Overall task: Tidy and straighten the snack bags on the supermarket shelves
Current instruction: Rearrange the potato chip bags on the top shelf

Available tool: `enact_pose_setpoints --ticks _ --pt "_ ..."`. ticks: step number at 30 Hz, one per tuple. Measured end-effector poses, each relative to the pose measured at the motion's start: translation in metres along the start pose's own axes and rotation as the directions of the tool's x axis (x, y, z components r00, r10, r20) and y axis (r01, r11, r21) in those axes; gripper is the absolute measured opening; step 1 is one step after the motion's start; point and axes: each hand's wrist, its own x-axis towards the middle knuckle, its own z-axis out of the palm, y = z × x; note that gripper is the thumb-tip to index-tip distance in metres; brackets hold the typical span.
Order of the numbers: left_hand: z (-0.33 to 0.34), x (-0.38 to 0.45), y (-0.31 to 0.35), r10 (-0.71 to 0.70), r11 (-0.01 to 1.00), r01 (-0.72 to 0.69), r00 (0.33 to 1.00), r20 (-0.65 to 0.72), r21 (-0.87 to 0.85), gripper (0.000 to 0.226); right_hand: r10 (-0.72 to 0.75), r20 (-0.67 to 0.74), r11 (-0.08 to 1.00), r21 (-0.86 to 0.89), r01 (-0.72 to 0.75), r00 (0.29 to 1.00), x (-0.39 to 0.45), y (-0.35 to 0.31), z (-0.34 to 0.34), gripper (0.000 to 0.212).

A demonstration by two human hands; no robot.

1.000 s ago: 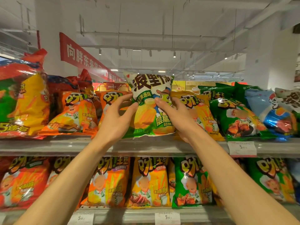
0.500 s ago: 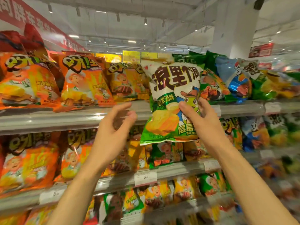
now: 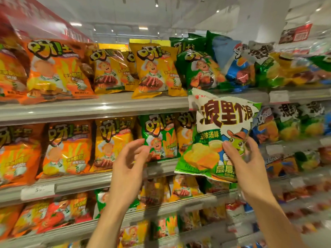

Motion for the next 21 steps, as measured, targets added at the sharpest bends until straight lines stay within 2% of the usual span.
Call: enact_pose_setpoints --ticks 2,8,13,16,17,20,21 --pt "0.027 -0.007 0.004 0.022 1.0 -0.021 1.0 -0.021 0.003 0.02 -0.002 0.027 1.0 0.021 0.001 1.0 0.009 0.005 -0.024 0.074" --pt "0.126 -0.031 0.017 0.011 1.0 -0.013 0.996 -0.086 -0.025 0.019 0.043 0.095 0.998 0.038 -0.047 0.994 0.045 0.026 -0.12 0.12" --pt "0.205 -0.033 0.027 0.021 0.999 -0.024 0.998 -0.065 -0.042 0.019 0.055 0.081 0.997 0.056 -0.059 0.995 0.077 0.041 -0.187 0.111" --pt "0.243 -0.022 0.032 0.021 0.999 -0.023 0.999 -0.045 -0.042 0.016 0.071 0.042 0.995 0.072 -0.074 0.997 0.099 0.047 -0.214 0.127" --pt "0.253 -0.017 0.034 0.024 0.999 -0.025 0.999 -0.039 -0.036 0.017 0.067 0.041 0.993 0.096 -0.071 0.997 0.106 0.047 -0.22 0.126" --pt "0.283 0.001 0.035 0.048 0.999 -0.049 0.999 -0.023 -0.019 0.021 0.022 0.061 0.993 0.117 -0.029 0.998 0.129 0.048 -0.236 0.102" --pt "0.293 0.007 0.034 0.056 0.998 -0.056 0.998 -0.016 -0.013 0.021 0.008 0.052 0.995 0.095 -0.013 0.999 0.137 0.048 -0.24 0.101"
